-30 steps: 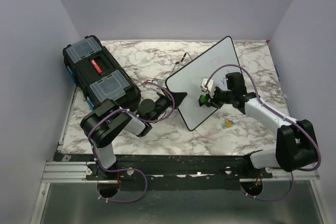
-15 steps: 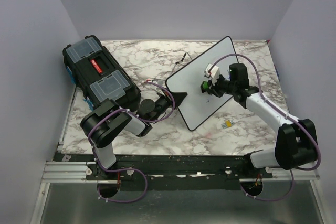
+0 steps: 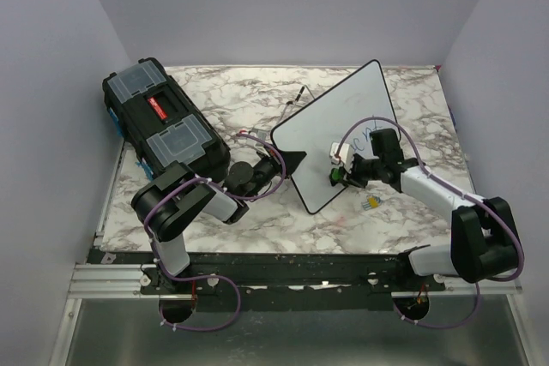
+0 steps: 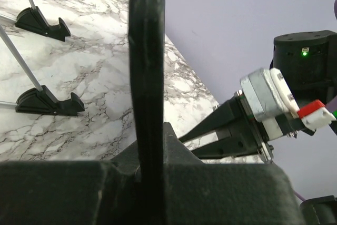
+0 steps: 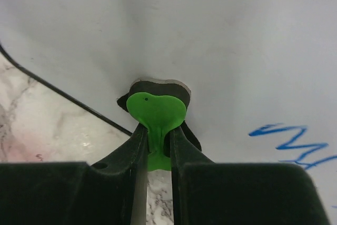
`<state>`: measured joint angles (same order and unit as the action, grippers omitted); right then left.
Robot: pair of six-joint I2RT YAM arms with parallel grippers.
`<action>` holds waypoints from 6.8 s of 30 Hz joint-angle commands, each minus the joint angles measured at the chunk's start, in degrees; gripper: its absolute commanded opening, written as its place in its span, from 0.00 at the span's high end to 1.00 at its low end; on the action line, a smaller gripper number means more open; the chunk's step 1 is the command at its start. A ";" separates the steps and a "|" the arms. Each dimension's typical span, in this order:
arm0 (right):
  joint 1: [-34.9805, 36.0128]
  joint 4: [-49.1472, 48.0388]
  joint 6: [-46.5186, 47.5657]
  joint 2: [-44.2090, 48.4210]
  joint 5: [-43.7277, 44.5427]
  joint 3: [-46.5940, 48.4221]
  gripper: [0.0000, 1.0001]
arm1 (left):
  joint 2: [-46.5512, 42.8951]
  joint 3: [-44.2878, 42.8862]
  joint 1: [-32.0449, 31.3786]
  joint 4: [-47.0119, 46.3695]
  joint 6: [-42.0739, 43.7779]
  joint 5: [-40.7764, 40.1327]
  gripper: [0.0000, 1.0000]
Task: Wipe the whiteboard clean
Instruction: Erase the whiteboard at the center of the board.
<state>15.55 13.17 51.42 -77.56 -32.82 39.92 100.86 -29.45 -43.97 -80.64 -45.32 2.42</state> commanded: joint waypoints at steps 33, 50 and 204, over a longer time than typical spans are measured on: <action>-0.71 4.76 -1.84 -2.27 -2.24 2.17 0.99 | -0.88 -2.23 -2.07 -9.92 -2.21 8.33 1.00; -2.35 3.71 1.68 0.00 9.34 -0.21 0.99 | -0.96 -1.44 -2.01 -10.58 -2.10 8.13 1.00; -6.24 -10.76 -17.03 -2.08 11.24 8.04 0.99 | -0.73 -1.46 -1.96 -10.52 -2.61 9.09 1.00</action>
<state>10.68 4.27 32.45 -78.39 -29.61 51.42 101.54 -29.56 -44.38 -80.86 -47.22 5.04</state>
